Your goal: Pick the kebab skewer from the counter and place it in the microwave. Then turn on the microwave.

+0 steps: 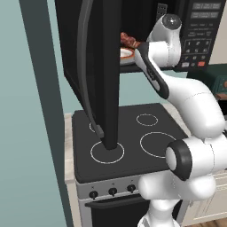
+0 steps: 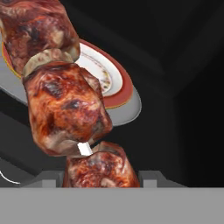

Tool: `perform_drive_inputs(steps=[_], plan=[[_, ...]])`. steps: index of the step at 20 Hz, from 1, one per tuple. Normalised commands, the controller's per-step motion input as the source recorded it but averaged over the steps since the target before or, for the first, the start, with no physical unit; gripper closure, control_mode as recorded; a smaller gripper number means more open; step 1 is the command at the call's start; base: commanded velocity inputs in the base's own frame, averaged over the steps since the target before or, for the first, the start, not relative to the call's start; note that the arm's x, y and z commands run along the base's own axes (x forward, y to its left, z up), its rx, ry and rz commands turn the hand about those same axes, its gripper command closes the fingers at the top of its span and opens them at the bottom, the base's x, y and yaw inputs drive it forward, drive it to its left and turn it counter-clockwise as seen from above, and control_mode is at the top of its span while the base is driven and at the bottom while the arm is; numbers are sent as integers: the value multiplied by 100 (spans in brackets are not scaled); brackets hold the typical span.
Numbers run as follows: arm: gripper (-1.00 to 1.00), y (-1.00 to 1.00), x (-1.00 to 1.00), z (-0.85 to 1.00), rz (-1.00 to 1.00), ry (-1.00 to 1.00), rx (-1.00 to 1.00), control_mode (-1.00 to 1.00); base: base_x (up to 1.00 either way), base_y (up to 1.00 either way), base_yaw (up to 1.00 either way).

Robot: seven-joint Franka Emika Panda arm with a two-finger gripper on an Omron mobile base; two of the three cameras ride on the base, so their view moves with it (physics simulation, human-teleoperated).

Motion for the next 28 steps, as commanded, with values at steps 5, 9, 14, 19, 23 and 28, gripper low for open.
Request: perform_drive_inputs(steps=[5, 9, 14, 19, 23, 28], plan=[[100, 13, 36, 1, 0, 1, 0, -100, 0, 0, 0], [100, 15, 35, 0, 0, 0, 0, -100, 0, 0, 0], [100, 14, 32, 0, 0, 0, 0, -100, 0, 0, 0], [100, 11, 29, 0, 0, 1, 0, -100, 0, 0, 0], [100, 9, 26, 0, 0, 4, 0, -100, 0, 0, 0], [100, 11, 26, 1, 0, 4, 0, -100, 0, 0, 0]])
